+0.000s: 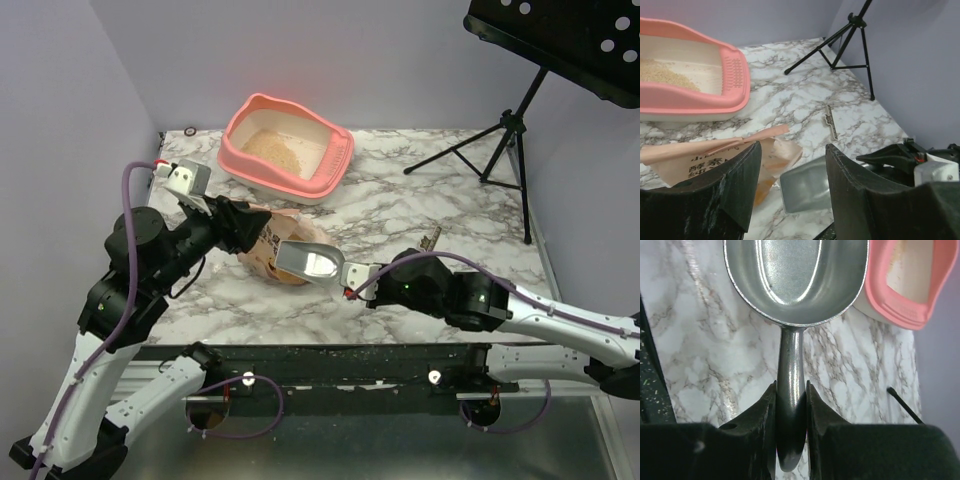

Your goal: Fill the litter box with clean litter

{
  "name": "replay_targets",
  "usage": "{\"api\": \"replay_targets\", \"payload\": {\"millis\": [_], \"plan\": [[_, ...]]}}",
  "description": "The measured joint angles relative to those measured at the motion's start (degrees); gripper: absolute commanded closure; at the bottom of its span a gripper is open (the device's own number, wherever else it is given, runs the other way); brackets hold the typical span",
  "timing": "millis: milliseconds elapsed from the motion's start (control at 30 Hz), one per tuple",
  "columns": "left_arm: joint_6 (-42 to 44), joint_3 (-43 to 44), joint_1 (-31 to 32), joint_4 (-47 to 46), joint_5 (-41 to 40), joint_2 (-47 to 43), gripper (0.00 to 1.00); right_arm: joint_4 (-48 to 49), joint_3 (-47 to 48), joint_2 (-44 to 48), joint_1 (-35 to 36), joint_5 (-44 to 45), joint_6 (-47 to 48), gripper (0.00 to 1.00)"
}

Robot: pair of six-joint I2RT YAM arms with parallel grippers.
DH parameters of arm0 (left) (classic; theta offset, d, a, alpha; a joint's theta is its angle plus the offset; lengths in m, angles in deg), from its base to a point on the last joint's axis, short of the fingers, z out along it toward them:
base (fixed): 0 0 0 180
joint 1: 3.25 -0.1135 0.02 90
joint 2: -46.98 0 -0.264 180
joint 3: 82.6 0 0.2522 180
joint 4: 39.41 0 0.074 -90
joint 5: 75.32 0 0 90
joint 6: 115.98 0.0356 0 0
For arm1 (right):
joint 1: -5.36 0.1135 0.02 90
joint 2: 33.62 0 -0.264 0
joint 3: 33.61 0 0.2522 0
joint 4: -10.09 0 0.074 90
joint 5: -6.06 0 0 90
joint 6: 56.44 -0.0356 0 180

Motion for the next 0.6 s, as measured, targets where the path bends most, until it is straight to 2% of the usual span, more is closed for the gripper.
{"api": "replay_targets", "payload": {"millis": [200, 600], "plan": [[-2.1, 4.6, 0.0, 3.0, 5.7, 1.5, 0.37, 0.0, -0.1, 3.1, 0.0, 6.1, 0.2, 1.0], [-4.2, 0.3, 0.0, 5.1, 11.0, 3.1, 0.37, 0.9, 0.0, 6.2, 0.0, 9.3, 2.7, 1.0]]}}
